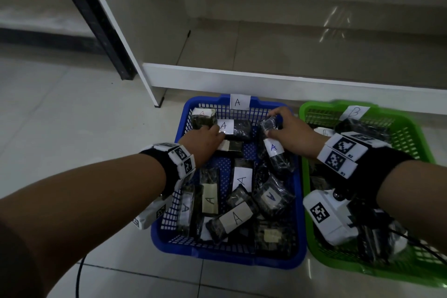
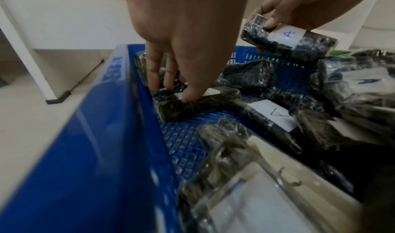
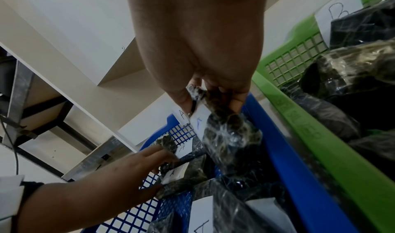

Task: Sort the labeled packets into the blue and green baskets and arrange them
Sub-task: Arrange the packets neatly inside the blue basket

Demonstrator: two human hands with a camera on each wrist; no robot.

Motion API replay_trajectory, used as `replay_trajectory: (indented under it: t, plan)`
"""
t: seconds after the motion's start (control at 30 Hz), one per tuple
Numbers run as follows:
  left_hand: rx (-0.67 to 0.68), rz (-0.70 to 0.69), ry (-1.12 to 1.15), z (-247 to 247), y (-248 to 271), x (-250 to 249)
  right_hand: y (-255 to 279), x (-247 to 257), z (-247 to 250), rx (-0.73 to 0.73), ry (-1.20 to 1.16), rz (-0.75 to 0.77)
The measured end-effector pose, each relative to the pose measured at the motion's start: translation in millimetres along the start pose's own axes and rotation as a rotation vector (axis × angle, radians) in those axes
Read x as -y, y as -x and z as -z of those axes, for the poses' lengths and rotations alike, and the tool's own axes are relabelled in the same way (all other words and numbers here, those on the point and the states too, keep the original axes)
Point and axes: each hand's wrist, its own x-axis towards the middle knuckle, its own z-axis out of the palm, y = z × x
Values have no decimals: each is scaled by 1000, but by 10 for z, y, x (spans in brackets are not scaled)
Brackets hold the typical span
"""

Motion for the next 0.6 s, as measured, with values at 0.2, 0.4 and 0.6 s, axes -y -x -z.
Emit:
replay_trajectory:
  t: [0.2, 0.4, 0.6]
  plan:
    - [10, -38, -8, 59, 38, -104, 4, -24, -17, -7, -4, 12]
    - [96, -335, 128, -53, -37, -600, -27, -30, 49, -159, -75, 33]
    - [101, -178, 291, -45, -55, -776, -51, -42, 96, -300, -132, 124]
